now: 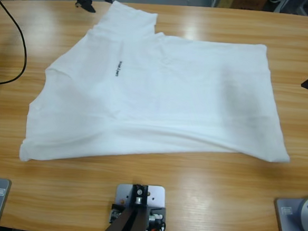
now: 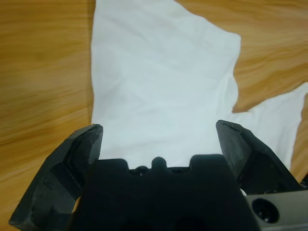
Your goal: Fold clothes
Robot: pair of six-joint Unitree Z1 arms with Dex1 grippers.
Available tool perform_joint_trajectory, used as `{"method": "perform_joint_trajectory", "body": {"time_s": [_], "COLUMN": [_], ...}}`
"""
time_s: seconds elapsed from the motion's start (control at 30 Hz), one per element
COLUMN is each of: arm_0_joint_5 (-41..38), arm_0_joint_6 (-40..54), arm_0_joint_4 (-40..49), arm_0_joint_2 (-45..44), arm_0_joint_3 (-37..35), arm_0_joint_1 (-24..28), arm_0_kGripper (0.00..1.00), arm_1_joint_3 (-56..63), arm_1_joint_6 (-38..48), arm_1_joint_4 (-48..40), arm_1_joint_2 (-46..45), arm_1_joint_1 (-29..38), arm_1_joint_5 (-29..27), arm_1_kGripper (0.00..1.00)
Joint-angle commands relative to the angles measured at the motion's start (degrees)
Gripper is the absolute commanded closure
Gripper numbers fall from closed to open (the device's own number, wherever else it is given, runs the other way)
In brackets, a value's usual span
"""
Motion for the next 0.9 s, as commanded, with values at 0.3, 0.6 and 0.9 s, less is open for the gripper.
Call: {"method": "perform_joint_trajectory", "body": {"time_s": [0.3, 0.6, 0.9], "arm_0_joint_5": [5.6, 12.3, 11.5], "arm_0_joint_6": [4.1, 5.2, 5.2], "arm_0_joint_4": [7.3, 12.8, 12.8], "arm_0_joint_2": [8.1, 10.1, 10.6], "arm_0_joint_3": [-10.4, -15.3, -16.5], "arm_0_joint_1": [-1.8, -3.1, -3.1], "arm_0_kGripper": [0.075, 0.073, 0.073], "arm_1_joint_3": [1.1, 1.6, 1.6], "arm_1_joint_6": [-0.8, -1.2, -1.4], "arm_1_joint_4": [1.3, 1.4, 1.7], "arm_1_joint_2": [-0.5, -0.7, -0.9], "arm_1_joint_1": [0.5, 0.5, 0.5], "arm_1_joint_5": [-2.6, -2.9, -3.4], "arm_1_kGripper": [0.0, 0.0, 0.0]}}
